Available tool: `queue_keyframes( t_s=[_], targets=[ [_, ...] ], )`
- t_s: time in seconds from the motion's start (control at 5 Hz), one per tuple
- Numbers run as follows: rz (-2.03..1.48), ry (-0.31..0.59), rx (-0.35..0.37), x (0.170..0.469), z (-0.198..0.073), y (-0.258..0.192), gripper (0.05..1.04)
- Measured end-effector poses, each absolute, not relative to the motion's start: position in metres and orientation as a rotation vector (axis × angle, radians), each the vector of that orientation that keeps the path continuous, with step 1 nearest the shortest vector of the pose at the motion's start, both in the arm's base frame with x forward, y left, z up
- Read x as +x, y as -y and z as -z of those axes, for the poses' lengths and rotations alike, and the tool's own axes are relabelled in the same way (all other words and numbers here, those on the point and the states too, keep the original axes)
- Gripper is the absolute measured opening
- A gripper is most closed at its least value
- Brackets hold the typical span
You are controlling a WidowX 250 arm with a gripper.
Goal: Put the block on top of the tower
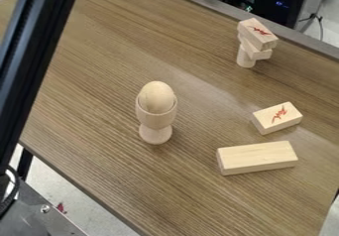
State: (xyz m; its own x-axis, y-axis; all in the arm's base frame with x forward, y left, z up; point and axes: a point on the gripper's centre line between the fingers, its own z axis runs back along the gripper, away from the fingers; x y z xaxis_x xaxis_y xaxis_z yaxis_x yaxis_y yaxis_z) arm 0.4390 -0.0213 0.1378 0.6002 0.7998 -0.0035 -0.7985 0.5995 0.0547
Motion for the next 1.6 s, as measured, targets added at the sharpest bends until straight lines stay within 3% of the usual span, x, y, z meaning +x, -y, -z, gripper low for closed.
queue_keyframes(
  t_s=[0.4, 1.2, 1.6],
  targets=[
    [-0.836, -0.105, 0.085, 0.429, -0.096, 0.026, 1.000],
    [-0.392, -0.008, -0.019, 0.362, -0.105, 0.085, 1.000],
    [-0.072, -0.056, -0.022, 0.330, -0.069, 0.112, 1.001]
  ],
)
